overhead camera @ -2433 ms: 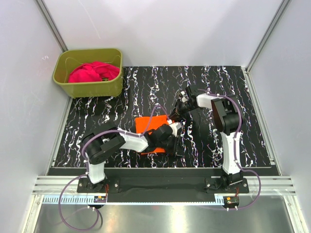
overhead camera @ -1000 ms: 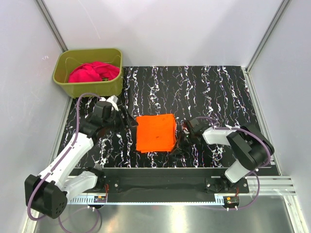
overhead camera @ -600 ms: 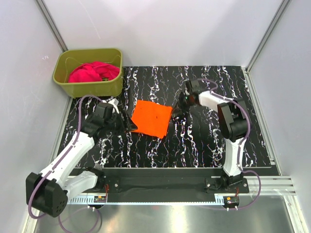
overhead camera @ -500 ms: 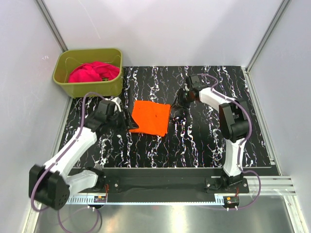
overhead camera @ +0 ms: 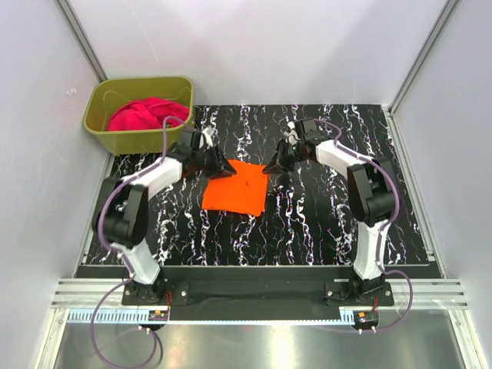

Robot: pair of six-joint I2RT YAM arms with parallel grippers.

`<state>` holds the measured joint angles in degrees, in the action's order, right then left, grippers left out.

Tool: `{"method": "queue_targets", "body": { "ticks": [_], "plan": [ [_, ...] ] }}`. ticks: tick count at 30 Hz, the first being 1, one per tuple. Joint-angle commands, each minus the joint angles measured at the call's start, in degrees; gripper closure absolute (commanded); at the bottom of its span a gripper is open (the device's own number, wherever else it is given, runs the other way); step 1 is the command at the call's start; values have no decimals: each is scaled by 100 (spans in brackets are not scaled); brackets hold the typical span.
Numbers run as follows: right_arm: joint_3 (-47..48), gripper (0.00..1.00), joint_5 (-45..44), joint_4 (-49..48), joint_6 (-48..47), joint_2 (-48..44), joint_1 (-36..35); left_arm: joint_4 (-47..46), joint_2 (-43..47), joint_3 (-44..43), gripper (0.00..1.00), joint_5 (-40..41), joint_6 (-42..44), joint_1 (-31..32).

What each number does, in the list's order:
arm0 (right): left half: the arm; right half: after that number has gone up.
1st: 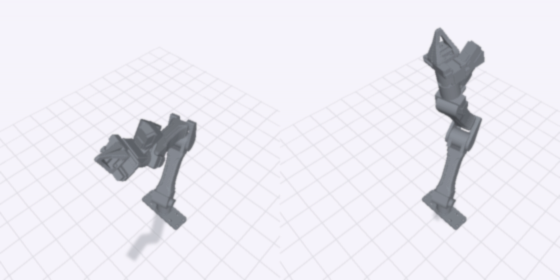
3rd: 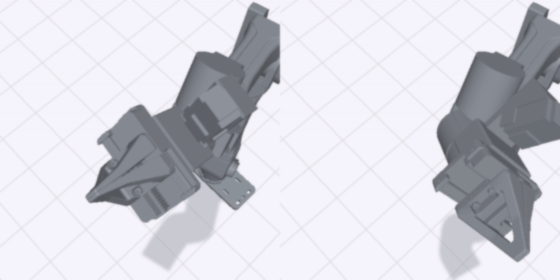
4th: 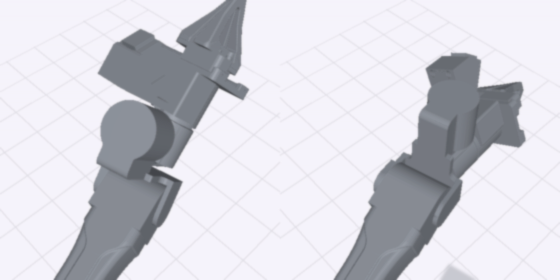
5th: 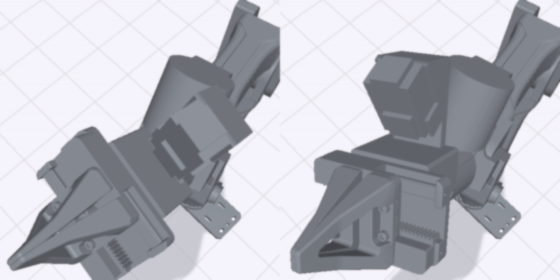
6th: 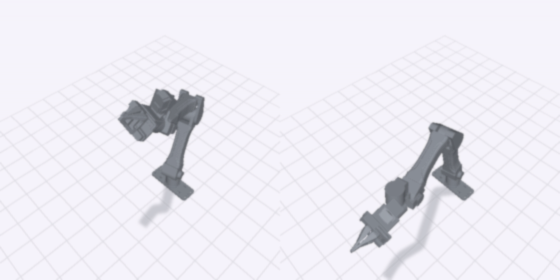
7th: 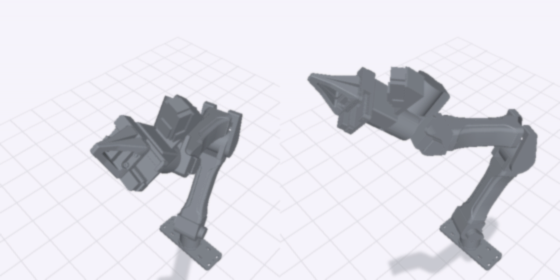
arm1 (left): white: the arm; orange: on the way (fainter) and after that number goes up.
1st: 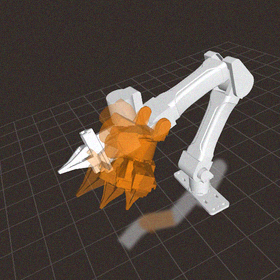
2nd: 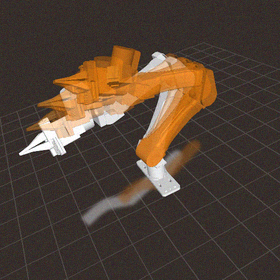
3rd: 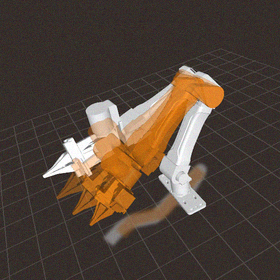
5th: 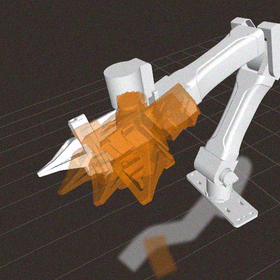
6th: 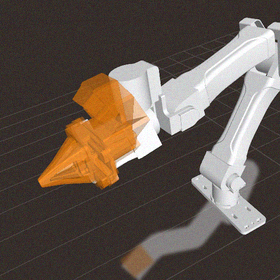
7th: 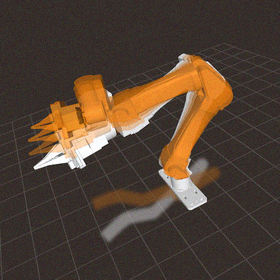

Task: Fold and stack the t-shirts
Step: Fold the tshirt

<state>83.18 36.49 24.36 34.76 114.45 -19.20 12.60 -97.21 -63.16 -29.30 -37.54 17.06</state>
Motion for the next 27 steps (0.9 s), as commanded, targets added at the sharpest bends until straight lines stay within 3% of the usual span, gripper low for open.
{"method": "queue_targets", "body": {
  "ticks": [1,5,8,12,15,18,22,23,25,27],
  "plan": [
    [-3,91,1245,-1730,1206,445,13,-1109,-499,-608,67,-700,-166,-18],
    [-30,96,1527,-3136,2103,972,48,-1373,-1167,-970,67,-752,-262,-71],
    [41,96,1537,-3384,2456,1394,136,-1480,-1695,-1234,68,-779,-289,-141],
    [-3,97,1431,-3368,2544,1877,338,-1393,-2327,-1567,68,-762,-123,-256],
    [58,97,1370,-3114,2317,2019,531,-717,-2847,-2129,68,-726,316,-282],
    [452,93,1238,-2027,1553,1854,654,-241,-2717,-2403,63,-612,721,-273],
    [1506,74,591,170,147,1423,681,267,-1848,-2333,49,-446,923,-282],
    [1578,70,448,801,-195,1309,681,356,-1645,-2272,41,-288,933,-273],
    [1440,54,79,1192,-312,896,672,549,-916,-1991,32,-147,924,-273],
    [1062,41,121,1308,-217,432,655,717,-163,-1554,30,221,907,-273]
  ]
}}
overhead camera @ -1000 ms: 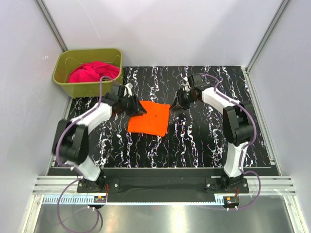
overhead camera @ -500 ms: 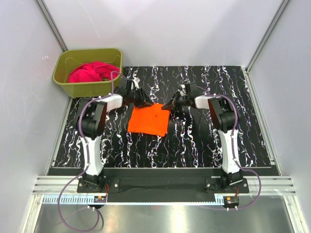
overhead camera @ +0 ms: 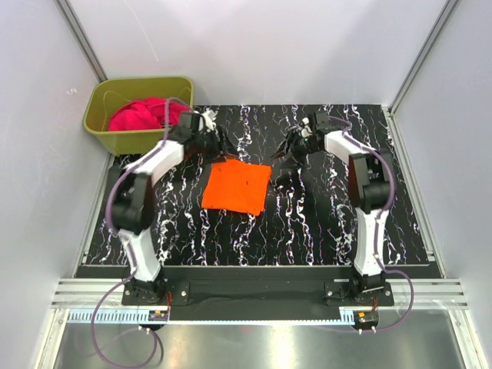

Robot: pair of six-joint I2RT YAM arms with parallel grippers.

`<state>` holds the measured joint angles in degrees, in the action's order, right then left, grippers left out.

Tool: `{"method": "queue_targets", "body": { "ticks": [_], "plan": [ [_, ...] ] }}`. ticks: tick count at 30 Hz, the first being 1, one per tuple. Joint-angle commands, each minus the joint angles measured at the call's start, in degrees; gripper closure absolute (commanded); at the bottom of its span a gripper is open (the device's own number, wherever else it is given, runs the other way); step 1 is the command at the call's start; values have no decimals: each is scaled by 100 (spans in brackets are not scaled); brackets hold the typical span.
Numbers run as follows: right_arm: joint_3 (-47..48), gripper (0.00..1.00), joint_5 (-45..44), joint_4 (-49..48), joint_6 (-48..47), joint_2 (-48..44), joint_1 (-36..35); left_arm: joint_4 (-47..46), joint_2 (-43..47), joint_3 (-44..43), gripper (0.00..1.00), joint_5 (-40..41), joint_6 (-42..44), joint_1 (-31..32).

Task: Fold and stack the t-shirts
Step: Fold the tshirt

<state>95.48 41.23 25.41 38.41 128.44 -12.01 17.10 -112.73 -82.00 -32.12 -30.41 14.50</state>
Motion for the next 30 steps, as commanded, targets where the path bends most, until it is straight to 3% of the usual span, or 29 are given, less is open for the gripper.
{"method": "queue_targets", "body": {
  "ticks": [1,4,5,9,12,15,18,30],
  "plan": [
    [-658,37,-353,1168,-502,-1118,-143,354,1690,568,30,670,63,-26],
    [-2012,24,-274,468,208,-1821,-458,355,2719,1754,33,1259,-497,-18],
    [-2399,23,-274,-222,732,-2023,-564,355,2938,2114,34,1557,-683,-18],
    [-4034,22,-449,-1713,1756,-2877,-1144,32,3845,3512,35,1902,-1807,-123],
    [-4458,26,-659,-2320,2239,-3061,-1558,-364,4188,4339,34,1780,-2143,-272],
    [-5221,37,-844,-3294,2889,-3132,-1725,-725,4119,4701,28,1525,-2285,-448],
    [-5522,39,-959,-3972,3269,-3062,-1761,-1085,3978,4842,25,1358,-2276,-518],
    [-5804,44,-1047,-4949,3787,-2307,-1770,-1965,3135,5106,34,1305,-2592,-571]
  ]
}}
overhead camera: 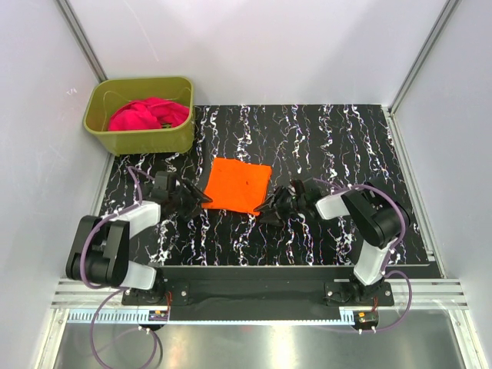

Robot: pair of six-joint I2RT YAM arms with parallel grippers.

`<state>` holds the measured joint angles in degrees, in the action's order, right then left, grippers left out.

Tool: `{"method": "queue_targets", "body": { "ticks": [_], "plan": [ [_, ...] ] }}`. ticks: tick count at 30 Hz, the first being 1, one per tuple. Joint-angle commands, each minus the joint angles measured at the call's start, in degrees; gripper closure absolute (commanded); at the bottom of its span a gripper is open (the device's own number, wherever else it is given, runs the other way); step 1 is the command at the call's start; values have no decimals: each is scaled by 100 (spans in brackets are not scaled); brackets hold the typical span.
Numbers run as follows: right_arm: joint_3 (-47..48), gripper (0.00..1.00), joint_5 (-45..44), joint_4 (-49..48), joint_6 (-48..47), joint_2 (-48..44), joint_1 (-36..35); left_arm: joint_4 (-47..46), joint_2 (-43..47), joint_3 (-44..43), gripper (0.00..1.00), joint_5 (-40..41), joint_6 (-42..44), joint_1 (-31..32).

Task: Fold and stack the t-shirts
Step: Fold the tshirt, then neatly place the folded tshirt to the corner

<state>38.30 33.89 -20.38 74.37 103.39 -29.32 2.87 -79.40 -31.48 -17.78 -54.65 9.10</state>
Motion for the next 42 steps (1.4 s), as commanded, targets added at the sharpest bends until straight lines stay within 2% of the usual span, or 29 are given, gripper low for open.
{"method": "queue_targets", "body": {
  "ticks": [1,5,7,10,11,12,13,14,15,17,24,25,26,27,28,29,31,32,35,39,42],
  "plan": [
    [-86,46,-339,-396,218,216,-39,-560,-295,55,36,-129,-177,-40],
    [-86,49,-453,-396,297,277,-39,-586,-410,46,42,-24,-134,-49],
    [-25,55,-436,-362,306,322,-47,-577,-489,28,45,3,-116,-58],
    [80,69,-444,-64,192,330,-39,-569,-656,-68,58,11,-37,-84],
    [107,76,-453,25,114,339,-39,-534,-700,-138,67,29,-11,-102],
    [142,92,-445,86,78,339,-30,-429,-752,-173,75,55,59,-110],
    [142,98,-436,191,43,331,-4,-376,-779,-209,81,73,112,-111],
    [134,100,-453,288,-79,270,5,-314,-797,-261,88,143,156,-128],
    [81,100,-523,411,-159,208,40,-183,-805,-323,100,178,261,-137],
    [28,100,-673,903,-475,-47,163,-76,-788,-358,100,292,367,-154],
    [-78,100,-560,1467,-1415,-408,287,38,-718,-218,100,275,579,-172],
    [-8,98,-463,1623,-1721,-373,304,46,-674,-200,99,153,570,-163],
    [106,90,-358,1790,-1907,-320,304,99,-630,-191,91,109,570,-163],
    [298,74,-278,1966,-2100,-337,304,256,-543,-183,82,91,544,-163],
    [370,66,-295,2429,-2258,-407,313,344,-429,-156,62,91,535,-163],
    [432,52,-469,2677,-2634,-643,348,406,-97,-87,53,82,543,-163],
    [529,36,-655,3082,-2997,-960,366,696,256,-51,40,56,631,-163],
    [564,24,-777,3171,-3346,-1170,392,836,632,-42,36,47,684,-163],
    [914,17,-945,3295,-3875,-1121,480,1329,1161,-42,34,-58,781,-155],
    [2010,18,-876,3295,-3886,-216,533,1812,2031,2,34,-191,772,-154],
    [2705,21,-814,3286,-3746,513,585,1980,2130,-33,36,-375,964,-154]
  ]
}}
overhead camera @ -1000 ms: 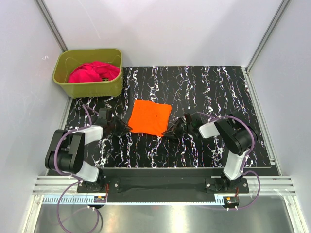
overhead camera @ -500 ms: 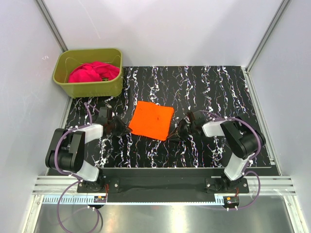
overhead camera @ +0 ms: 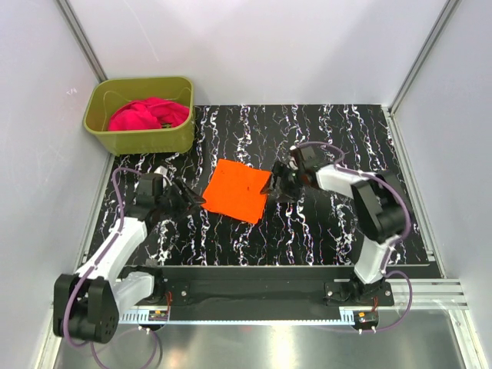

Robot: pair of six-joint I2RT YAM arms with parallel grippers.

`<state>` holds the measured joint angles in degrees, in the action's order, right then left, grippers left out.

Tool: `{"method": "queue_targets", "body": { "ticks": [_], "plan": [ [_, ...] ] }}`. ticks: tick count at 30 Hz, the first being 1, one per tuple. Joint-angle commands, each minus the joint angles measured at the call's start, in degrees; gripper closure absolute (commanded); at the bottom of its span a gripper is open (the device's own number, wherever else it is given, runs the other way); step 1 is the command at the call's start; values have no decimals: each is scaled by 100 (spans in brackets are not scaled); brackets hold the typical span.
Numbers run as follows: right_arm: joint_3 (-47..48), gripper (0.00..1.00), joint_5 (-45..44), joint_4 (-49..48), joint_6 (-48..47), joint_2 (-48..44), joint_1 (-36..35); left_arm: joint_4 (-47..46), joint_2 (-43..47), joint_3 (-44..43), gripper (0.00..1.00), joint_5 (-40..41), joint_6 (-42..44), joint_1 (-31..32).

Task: Fold and stack the t-shirts
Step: Neatly place the folded tshirt to the corner

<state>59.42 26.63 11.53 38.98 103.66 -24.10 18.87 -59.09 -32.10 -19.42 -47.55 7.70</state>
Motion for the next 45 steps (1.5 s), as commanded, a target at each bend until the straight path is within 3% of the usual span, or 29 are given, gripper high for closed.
{"method": "queue_targets", "body": {
  "ticks": [1,7,13,17,20,22,25,30,37,42,43,44,45],
  "plan": [
    [745,24,-97,95,-181,767,98,380,178,19,36,-272,298,-6],
    [1432,41,-53,113,83,1358,362,442,266,-235,37,-395,650,-15],
    [1564,42,96,113,312,1719,362,398,12,-376,37,-431,800,-6],
    [1590,50,149,95,259,1825,353,223,-225,-551,37,-554,774,-15],
    [1608,63,62,104,171,1816,353,108,-366,-613,37,-624,765,-15],
    [1564,85,-157,113,83,1685,388,82,-445,-631,37,-651,774,-15],
    [1511,100,-386,349,-47,1501,545,11,-498,-649,37,-668,809,-15],
    [1801,100,-518,1515,-1187,1280,941,-217,-516,-657,37,-581,1028,-15],
    [2407,100,-1863,2529,-2518,1375,1846,-551,-691,-631,38,-659,1152,-6],
    [3978,100,-2373,2591,-2589,2383,2707,-771,-832,-728,38,-756,1230,-6],
    [4625,100,-2408,2591,-2563,2579,2752,-867,-893,-745,38,-791,1231,-15],
    [5867,100,-2635,2600,-2493,3303,2918,-1120,-1163,-780,39,-931,1204,-15],
    [5879,100,-2637,2600,-2492,3310,2919,-1123,-1166,-781,39,-932,1187,-15]
  ]
}}
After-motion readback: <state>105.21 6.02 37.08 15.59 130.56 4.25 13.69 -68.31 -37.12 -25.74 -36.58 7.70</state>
